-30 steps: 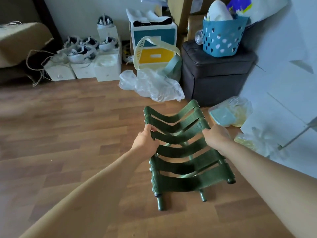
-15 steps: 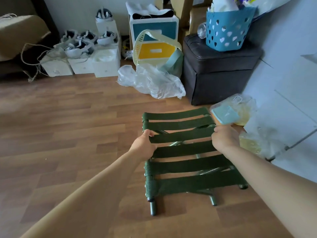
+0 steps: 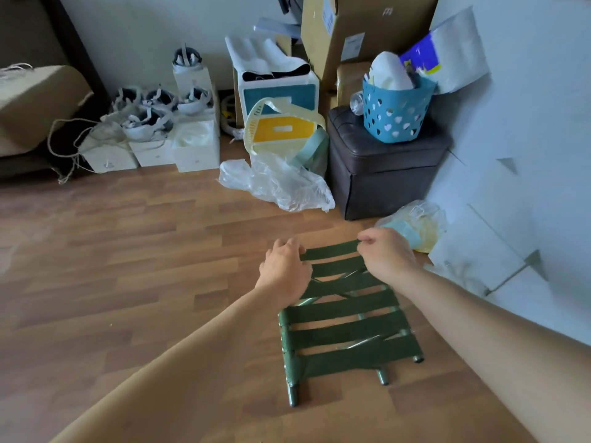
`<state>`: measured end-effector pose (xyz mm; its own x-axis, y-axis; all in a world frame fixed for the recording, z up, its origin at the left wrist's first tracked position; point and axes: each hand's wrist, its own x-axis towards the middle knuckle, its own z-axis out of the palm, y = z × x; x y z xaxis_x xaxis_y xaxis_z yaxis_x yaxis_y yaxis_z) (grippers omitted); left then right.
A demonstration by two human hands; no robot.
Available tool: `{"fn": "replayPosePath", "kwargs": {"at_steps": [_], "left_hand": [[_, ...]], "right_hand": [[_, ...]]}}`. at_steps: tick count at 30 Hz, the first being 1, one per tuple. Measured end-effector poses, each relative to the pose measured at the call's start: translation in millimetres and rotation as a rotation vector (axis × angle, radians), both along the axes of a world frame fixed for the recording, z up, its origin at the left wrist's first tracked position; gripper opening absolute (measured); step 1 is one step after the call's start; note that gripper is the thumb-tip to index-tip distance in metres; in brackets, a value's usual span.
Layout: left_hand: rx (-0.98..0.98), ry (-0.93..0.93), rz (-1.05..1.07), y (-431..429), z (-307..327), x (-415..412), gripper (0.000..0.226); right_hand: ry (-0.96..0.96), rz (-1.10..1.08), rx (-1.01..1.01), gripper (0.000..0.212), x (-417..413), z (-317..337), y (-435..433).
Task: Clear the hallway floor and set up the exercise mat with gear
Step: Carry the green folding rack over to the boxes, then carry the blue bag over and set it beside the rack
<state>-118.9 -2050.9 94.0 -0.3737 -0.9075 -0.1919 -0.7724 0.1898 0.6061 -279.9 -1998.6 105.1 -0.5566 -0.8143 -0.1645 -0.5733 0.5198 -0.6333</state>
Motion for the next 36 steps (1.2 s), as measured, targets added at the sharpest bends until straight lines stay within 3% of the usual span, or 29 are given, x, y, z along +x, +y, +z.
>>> {"fn": "replayPosePath", "kwargs": {"at_steps": [11, 14, 20, 30, 36], "left_hand": [[0.006, 0.073, -0.047, 42.0, 241.9, 29.2, 0.017], [0.038, 0.09, -0.075, 61.9, 309.1, 34.8, 0.01], [0.023, 0.075, -0.184, 99.3, 430.7, 43.9, 0.023], [-0.025, 0.021, -0.457, 145.4, 523.1, 75.5, 0.021], [0.038, 0.068, -0.787, 234.5, 546.2, 50.9, 0.032]], "right_hand": [[-0.081, 0.06, 0.037, 0.022, 39.9, 251.9, 44.5], [-0.099, 0.083, 0.02, 0.037, 54.1, 322.6, 64.5], [-0.106, 0.071, 0.022, 0.024, 81.0, 435.7, 106.9], [-0.146, -0.112, -0.113, 0.018, 131.5, 521.0, 195.5], [-0.082, -0.42, -0.149, 0.022, 138.2, 533.8, 315.4]]}}
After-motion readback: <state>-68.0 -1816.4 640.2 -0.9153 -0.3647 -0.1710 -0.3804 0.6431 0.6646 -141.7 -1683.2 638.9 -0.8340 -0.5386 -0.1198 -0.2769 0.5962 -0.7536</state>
